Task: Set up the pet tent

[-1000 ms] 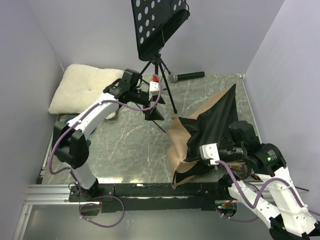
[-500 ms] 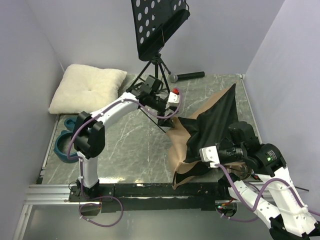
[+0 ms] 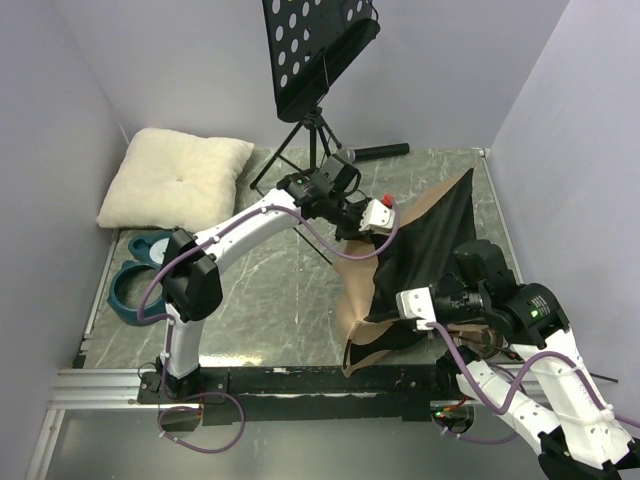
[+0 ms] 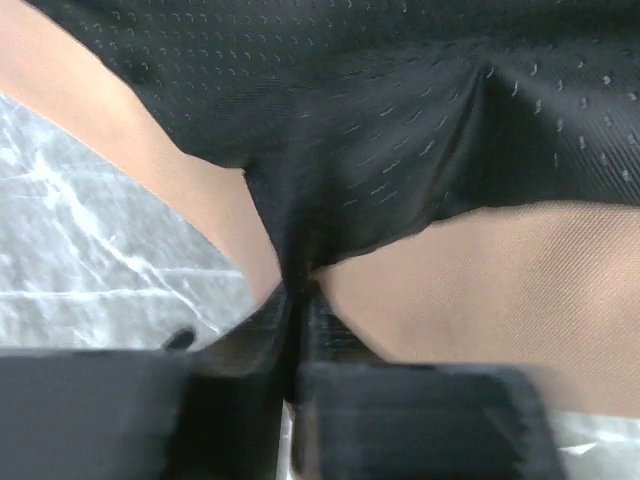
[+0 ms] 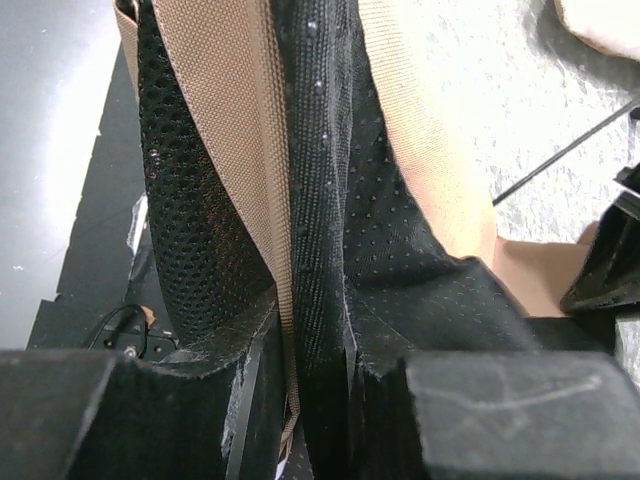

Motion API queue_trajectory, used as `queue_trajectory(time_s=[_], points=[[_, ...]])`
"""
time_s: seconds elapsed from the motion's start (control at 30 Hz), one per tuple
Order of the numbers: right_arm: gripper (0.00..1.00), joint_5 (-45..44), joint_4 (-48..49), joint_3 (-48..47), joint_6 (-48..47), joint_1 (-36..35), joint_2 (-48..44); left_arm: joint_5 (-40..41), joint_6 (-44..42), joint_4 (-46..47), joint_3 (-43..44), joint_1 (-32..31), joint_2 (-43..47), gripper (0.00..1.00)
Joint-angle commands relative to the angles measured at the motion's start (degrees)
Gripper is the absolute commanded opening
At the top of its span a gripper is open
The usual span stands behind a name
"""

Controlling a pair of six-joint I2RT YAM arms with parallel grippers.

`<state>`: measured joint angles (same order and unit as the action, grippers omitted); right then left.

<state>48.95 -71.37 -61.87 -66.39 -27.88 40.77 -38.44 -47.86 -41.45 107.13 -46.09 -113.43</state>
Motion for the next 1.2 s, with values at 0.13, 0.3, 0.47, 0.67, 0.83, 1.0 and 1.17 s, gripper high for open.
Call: queue_trajectory(time_s=[0.13,0.3,0.47,0.67,0.83,1.0,1.17], points=[[0.42,-5.78,6.50,-0.10,6.26,-0.33,-1.13,1.79,3.54,-2.41,0.54,7.05,5.66,0.01],[0.82,-13.69,12.47,0.52,14.61,-0.16,-2.10,1.16,11.81,2.60,-6.13,13.82,15.06,0.01],[1.00,-20.82,15.56,-3.60,22.26,0.63,-2.89,3.72,16.90,5.14,-14.04,14.80,22.97,0.01],[1.00,-25.82,18.01,-10.63,31.05,0.72,-4.91,4.25,25.52,10.16,-22.31,14.80,30.63,0.01],[1.00,-27.25,22.42,-20.29,36.15,0.72,-2.73,3.89,27.38,11.13,-22.84,13.22,31.25,0.01],[1.00,-25.57,21.80,-29.53,36.60,0.72,2.20,6.18,27.11,11.92,-22.23,10.05,30.81,0.01],[1.00,-30.12,25.66,-22.79,24.58,0.72,-3.40,7.23,28.17,12.88,-22.14,10.05,30.72,0.01]])
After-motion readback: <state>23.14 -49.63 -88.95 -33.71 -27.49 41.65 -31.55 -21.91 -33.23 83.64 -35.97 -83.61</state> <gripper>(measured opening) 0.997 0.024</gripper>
